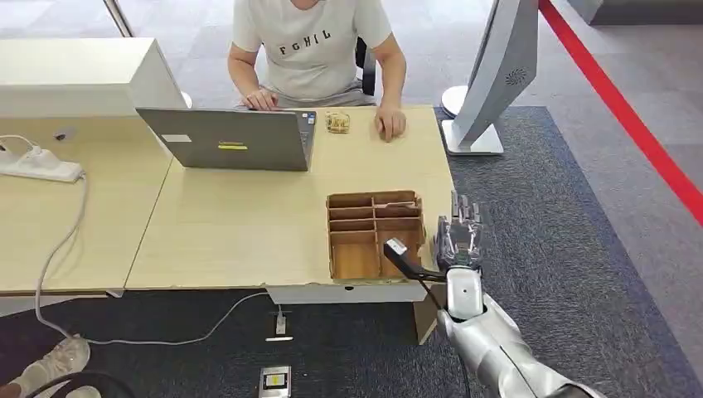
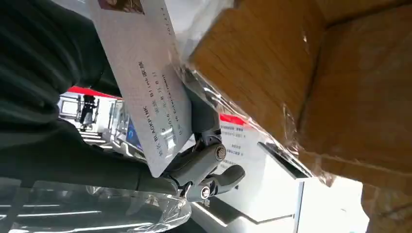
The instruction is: Pass the card to the sensor for recognition and then transmit it.
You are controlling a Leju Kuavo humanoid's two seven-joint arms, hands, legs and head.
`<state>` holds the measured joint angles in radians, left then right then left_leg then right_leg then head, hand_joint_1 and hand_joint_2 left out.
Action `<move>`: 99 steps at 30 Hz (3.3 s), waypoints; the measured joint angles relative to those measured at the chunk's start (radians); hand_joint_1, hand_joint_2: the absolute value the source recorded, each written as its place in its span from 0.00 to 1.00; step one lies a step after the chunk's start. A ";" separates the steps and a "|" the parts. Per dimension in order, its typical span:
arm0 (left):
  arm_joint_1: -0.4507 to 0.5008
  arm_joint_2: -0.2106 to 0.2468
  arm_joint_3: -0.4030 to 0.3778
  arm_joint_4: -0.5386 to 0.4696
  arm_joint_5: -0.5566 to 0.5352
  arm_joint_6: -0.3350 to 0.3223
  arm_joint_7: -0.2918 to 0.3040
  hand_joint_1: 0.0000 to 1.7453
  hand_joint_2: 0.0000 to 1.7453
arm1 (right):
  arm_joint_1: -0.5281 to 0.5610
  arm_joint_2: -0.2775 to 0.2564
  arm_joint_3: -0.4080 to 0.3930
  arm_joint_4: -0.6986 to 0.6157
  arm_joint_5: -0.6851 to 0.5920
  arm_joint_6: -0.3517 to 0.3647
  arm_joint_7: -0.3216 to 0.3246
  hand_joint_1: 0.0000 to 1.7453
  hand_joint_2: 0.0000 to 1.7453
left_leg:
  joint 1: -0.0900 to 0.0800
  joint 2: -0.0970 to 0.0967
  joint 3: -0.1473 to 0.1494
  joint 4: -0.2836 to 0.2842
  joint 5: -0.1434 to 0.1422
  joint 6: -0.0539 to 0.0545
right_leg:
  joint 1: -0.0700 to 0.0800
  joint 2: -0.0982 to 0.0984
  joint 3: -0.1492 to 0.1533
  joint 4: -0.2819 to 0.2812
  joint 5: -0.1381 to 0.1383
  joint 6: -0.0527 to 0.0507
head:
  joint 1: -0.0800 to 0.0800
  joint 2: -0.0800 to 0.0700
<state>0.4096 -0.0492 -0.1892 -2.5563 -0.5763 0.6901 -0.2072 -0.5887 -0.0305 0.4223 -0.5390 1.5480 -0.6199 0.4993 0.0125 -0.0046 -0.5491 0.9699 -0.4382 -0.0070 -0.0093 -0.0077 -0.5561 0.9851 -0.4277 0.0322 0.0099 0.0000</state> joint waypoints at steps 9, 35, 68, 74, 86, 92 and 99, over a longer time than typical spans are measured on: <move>-0.002 0.002 0.007 -0.003 -0.005 0.000 0.076 0.00 1.00 | -0.004 -0.035 0.000 0.016 0.000 0.020 0.034 1.00 1.00 | 0.000 0.000 0.000 0.000 0.000 0.000 | 0.000 0.000 0.000 0.000 0.000 0.000 | 0.000 0.000; -0.024 0.135 0.008 -0.011 0.245 0.000 0.007 0.00 1.00 | 0.078 -0.132 -0.018 -0.314 -0.133 -0.007 -0.059 1.00 1.00 | 0.000 0.000 0.001 0.000 0.000 0.000 | 0.000 0.000 0.001 0.000 0.000 0.000 | 0.000 0.000; -0.106 0.156 0.001 0.040 0.453 0.000 -0.137 0.00 1.00 | -0.111 0.028 0.003 -0.515 -0.227 0.077 -0.087 1.00 1.00 | 0.000 0.000 0.000 0.000 0.000 0.000 | 0.000 0.000 0.000 0.000 0.000 0.000 | 0.000 0.000; -0.113 0.156 0.001 0.053 0.450 0.000 -0.131 0.00 1.00 | -0.146 0.060 0.010 -0.464 -0.234 0.059 -0.096 1.00 1.00 | 0.000 0.000 0.000 0.000 0.000 0.000 | 0.000 0.000 0.000 0.000 0.000 0.000 | 0.000 0.000; -0.113 0.156 0.001 0.071 0.449 0.000 -0.127 0.00 1.00 | -0.171 0.082 0.019 -0.399 -0.249 0.029 -0.108 1.00 1.00 | 0.000 0.000 0.000 0.000 0.000 0.000 | 0.000 0.000 0.000 0.000 0.000 0.000 | 0.000 0.000; -0.112 0.156 0.001 0.081 0.449 0.000 -0.130 0.00 1.00 | -0.195 0.090 0.019 -0.338 -0.254 -0.008 -0.122 1.00 1.00 | 0.000 0.000 0.000 0.000 0.000 0.000 | 0.000 0.000 0.000 0.000 0.000 0.000 | 0.000 0.000; -0.088 0.149 0.001 0.083 0.445 0.000 -0.167 0.00 1.00 | -0.208 0.101 0.019 -0.277 -0.240 -0.053 -0.133 0.00 1.00 | 0.000 0.000 0.000 0.000 0.000 0.000 | 0.000 0.000 0.000 0.000 0.000 0.000 | 0.000 0.000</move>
<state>0.3216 0.0996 -0.1884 -2.4731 -0.1308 0.6901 -0.3746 -0.7969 0.0702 0.4418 -0.8159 1.3081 -0.6726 0.3662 0.0126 -0.0045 -0.5491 0.9700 -0.4382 -0.0070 -0.0092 -0.0076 -0.5560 0.9854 -0.4277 0.0321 0.0103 0.0000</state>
